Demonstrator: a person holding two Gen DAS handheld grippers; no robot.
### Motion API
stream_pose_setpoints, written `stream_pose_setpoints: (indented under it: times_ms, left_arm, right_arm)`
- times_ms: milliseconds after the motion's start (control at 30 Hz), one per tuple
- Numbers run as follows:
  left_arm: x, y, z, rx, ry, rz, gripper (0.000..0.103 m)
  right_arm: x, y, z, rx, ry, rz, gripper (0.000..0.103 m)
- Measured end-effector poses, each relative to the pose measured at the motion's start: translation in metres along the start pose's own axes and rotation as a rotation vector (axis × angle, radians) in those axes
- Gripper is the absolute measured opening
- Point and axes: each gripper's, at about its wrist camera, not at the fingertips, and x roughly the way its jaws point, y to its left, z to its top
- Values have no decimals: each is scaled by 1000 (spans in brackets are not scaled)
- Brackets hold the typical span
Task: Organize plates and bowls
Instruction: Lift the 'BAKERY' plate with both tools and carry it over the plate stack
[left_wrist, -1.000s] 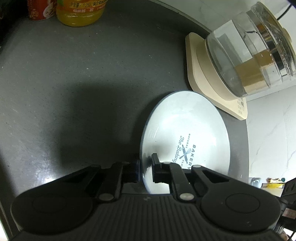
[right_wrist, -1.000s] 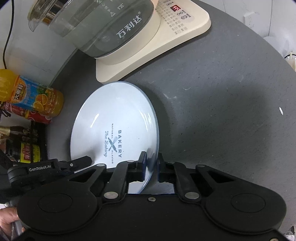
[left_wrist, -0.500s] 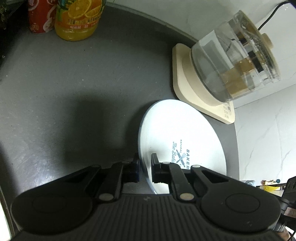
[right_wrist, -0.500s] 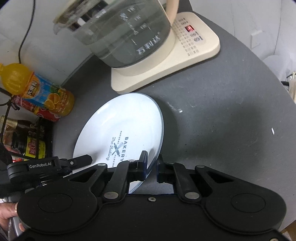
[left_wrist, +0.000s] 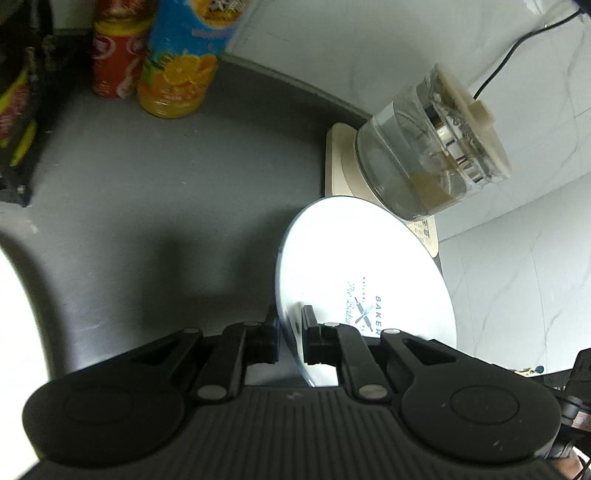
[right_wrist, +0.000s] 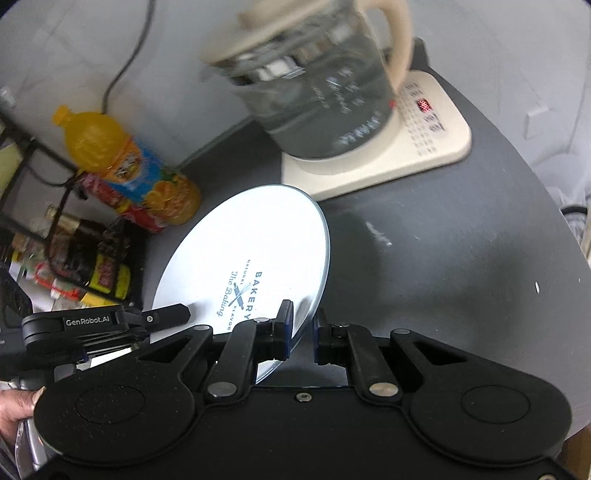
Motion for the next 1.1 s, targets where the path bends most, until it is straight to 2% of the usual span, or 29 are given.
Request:
stream_pose_setpoints:
  times_ms: [233, 500, 1100]
  left_arm:
    - [-28, 10, -9, -28, -55, 17, 9]
    - [-66, 39, -27, -71, -127, 55, 9]
    - [-127, 112, -72, -214, -231, 156, 10]
  right_arm:
    - [-10, 25, 1, -81, 1, 36, 10]
    - [-5, 61, -2, -179, 29, 93, 10]
    - [33, 145, -26, -376, 139, 204, 11]
